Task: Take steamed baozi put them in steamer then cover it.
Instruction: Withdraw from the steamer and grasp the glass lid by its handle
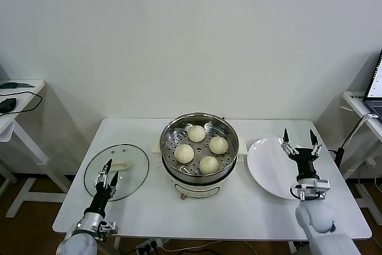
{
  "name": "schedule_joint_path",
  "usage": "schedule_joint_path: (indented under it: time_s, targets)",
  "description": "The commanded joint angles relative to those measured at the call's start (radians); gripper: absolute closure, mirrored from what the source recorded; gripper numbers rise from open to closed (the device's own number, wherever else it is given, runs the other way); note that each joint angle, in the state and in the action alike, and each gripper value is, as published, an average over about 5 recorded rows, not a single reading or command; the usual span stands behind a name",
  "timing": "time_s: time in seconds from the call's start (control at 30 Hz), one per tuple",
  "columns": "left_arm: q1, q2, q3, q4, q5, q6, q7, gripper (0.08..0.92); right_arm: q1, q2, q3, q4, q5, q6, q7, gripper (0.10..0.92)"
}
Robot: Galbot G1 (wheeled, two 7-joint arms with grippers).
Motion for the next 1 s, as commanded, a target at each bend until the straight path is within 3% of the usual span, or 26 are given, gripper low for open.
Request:
schedule_joint_path:
  time_s: [0.03,1.0]
  targets:
    - [-0.111,-0.007,-0.002,0.113,0.115,0.033,-0.025,0.177,-0.093,0.052,0.060,0.009,-0.022,0.012,-0.004,0.203]
    - [-0.192,-0.030,0.017,0.207,0.063,0.058,-0.026,0.177,-0.091,0.059,0.047,-0.001,-0.048,0.008,-0.012,0.203]
